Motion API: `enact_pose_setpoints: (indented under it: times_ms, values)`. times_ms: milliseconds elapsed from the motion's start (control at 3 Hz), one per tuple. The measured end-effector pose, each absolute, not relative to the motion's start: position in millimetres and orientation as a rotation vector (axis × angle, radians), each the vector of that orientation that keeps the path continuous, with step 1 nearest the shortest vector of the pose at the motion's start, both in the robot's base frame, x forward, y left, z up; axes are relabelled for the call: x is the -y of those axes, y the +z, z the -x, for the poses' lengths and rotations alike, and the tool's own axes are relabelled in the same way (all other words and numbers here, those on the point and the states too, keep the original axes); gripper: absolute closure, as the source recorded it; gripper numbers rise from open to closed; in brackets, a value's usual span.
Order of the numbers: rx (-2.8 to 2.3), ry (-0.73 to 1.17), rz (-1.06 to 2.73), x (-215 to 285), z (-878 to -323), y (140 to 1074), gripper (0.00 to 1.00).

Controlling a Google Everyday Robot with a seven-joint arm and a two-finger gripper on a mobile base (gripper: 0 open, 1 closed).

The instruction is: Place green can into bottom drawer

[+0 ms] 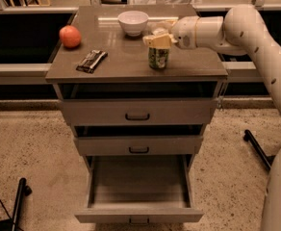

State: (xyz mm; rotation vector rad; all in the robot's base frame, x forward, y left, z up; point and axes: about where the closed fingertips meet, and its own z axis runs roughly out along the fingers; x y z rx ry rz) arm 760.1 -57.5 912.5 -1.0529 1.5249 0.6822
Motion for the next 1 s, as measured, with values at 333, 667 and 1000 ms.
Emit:
enact_pose_setpoints:
  times_ms: [333, 667, 1000]
  values:
    - [-1.525, 0.726, 1.048, 53, -755, 905, 0.72]
    - [-1.525, 0.726, 1.048, 53, -755, 909, 0.96]
    - [-1.444, 0.706, 1.073, 58, -720, 939, 1.00]
